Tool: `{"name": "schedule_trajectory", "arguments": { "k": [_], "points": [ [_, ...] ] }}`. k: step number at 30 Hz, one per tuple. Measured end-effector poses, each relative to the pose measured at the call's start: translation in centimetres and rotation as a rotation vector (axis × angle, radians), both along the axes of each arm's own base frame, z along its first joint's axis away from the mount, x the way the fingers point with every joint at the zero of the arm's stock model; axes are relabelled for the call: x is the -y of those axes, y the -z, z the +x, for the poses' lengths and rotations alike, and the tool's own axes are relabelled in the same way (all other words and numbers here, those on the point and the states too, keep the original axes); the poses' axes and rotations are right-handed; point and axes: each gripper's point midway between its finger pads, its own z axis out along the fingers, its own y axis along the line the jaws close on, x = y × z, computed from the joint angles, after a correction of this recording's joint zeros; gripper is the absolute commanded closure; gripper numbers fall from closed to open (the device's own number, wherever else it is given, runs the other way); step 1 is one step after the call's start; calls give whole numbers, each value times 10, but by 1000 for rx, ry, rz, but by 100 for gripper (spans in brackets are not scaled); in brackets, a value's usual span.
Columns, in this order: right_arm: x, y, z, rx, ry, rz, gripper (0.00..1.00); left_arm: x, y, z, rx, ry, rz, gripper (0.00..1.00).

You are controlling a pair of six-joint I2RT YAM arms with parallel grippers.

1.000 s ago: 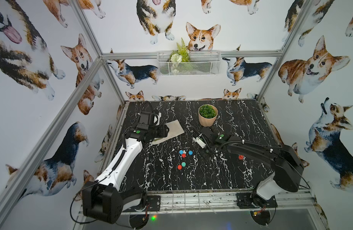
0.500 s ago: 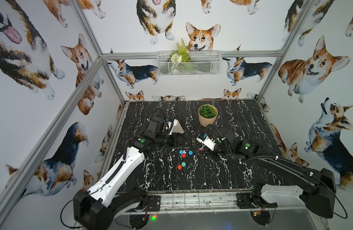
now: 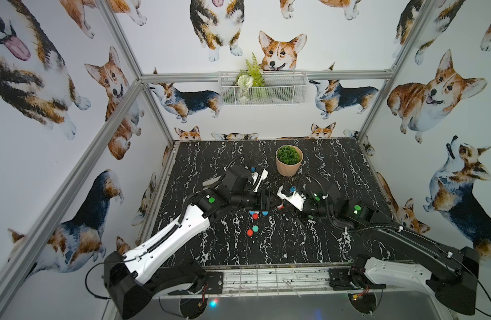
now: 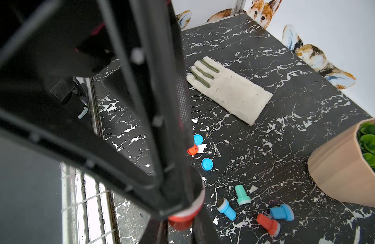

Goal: Close the stamp cap
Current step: Pick up the stamp from the center of the board.

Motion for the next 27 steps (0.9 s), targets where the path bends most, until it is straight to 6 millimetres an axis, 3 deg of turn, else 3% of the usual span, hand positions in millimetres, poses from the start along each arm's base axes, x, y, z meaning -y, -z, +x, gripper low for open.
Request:
{"name": "schedule_trajectory", "arguments": {
  "k": [12,21,27],
  "points": [
    [3,-6,-3,21,-9,15,97,11,9,-3,0,21,62,56],
    [4,-8,-3,39,-14,15,95,12,4,-5,28,49,76,77],
    [6,-18,-3,62,-10,42,69,11,-7,-5,61,47,62,84]
  ]
}}
